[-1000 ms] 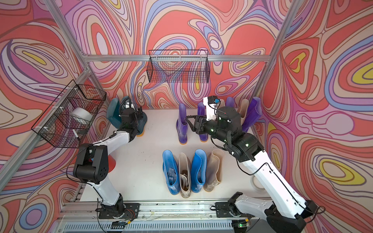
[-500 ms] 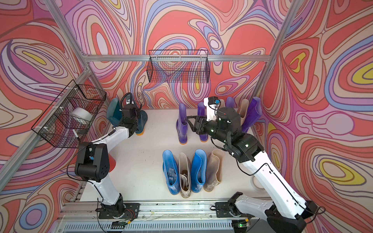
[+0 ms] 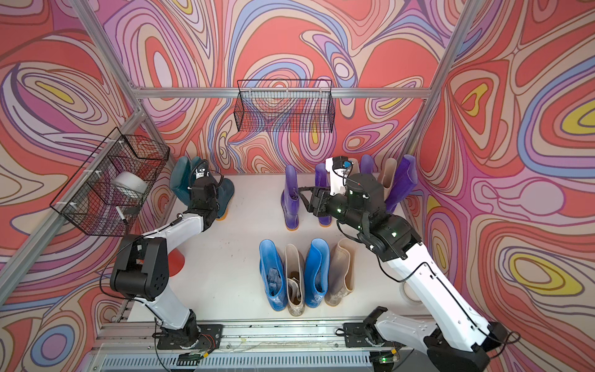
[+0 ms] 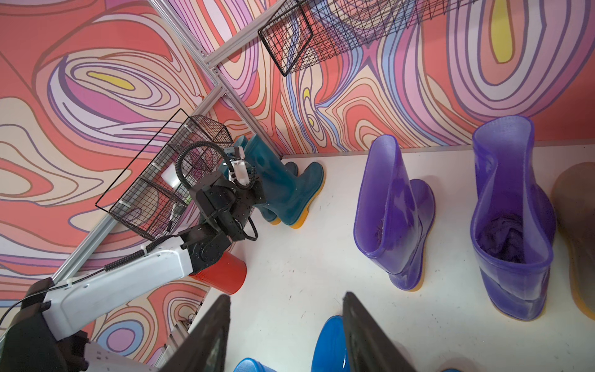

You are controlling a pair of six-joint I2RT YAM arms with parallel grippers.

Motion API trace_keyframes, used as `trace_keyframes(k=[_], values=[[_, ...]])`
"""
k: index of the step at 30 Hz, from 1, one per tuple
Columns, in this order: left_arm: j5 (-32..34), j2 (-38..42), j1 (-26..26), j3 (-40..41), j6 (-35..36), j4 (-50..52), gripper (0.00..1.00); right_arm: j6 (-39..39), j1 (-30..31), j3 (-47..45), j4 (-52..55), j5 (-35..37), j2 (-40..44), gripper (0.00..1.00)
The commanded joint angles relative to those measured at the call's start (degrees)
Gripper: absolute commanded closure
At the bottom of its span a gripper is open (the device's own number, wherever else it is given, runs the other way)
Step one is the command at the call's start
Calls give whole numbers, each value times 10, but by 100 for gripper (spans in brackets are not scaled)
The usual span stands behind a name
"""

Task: Match and arrange rain boots in pairs
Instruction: Pair a pair of rain boots at the corner of the board.

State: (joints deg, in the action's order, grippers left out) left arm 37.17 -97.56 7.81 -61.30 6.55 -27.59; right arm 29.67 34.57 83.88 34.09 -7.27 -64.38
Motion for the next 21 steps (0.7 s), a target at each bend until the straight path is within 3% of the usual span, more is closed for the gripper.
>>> trace_keyframes(k=[1,9,20,21], values=[[60,26,-3,10,11,-42,100,2,-2,-5,-7,-2,5,43],[128,29,-3,32,15,-80,100,3,-2,-7,-6,-4,7,43],[96,15,-3,7,31,-83,100,5,-2,-12,-10,1,5,43],[82,11,-3,0,35,-84,96,5,-2,-13,-10,1,6,43]])
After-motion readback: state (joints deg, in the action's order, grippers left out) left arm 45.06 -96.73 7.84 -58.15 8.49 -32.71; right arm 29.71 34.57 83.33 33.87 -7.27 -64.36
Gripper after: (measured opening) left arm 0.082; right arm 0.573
